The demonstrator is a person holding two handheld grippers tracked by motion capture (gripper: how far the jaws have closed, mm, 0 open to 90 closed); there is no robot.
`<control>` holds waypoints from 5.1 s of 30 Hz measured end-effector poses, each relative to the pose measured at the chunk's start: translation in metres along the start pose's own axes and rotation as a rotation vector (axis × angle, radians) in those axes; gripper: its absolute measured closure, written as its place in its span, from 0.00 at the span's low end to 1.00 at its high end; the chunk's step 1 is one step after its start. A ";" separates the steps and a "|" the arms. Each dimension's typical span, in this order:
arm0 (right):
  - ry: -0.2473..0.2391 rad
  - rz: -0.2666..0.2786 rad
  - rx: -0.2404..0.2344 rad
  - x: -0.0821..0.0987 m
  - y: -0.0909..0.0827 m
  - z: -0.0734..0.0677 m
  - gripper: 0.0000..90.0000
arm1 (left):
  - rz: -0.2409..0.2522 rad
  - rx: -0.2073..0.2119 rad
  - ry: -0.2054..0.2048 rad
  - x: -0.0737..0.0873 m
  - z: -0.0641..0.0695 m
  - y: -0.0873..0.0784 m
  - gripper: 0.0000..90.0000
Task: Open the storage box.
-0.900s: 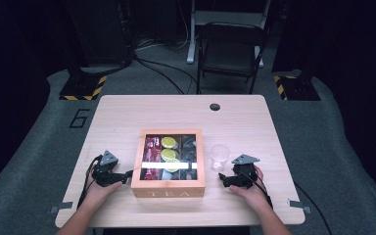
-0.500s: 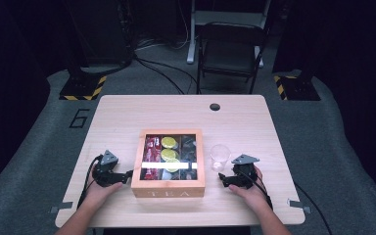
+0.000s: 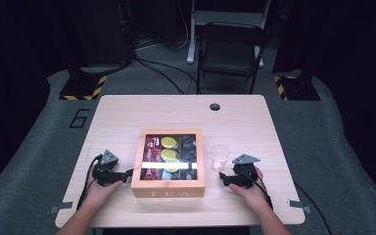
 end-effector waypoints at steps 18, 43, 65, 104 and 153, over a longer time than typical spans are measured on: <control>0.025 -0.048 0.018 0.001 -0.009 0.003 0.38 | -0.015 0.005 -0.048 0.002 -0.005 -0.007 0.38; -0.009 -0.004 0.001 -0.008 -0.027 -0.003 0.48 | -0.017 0.012 -0.011 -0.005 0.003 -0.023 0.49; 0.003 0.014 -0.011 -0.011 -0.042 -0.002 0.55 | 0.011 0.035 -0.051 -0.012 0.008 -0.045 0.57; -0.050 0.067 -0.092 -0.045 -0.077 -0.024 0.59 | 0.041 0.061 -0.021 -0.024 0.024 -0.072 0.62; -0.240 0.084 -0.267 -0.017 -0.096 -0.105 0.75 | 0.091 0.071 -0.023 -0.028 0.026 -0.090 0.63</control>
Point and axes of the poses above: each handheld gripper's, and its own axes: y roughly forward along the jaws, x roughly out of its underside, z roughly to its right, the point moved 7 cm from there along y, roughly forward along the jaws, and after that the axes turned 10 degrees about -z, right-handed, at the moved point
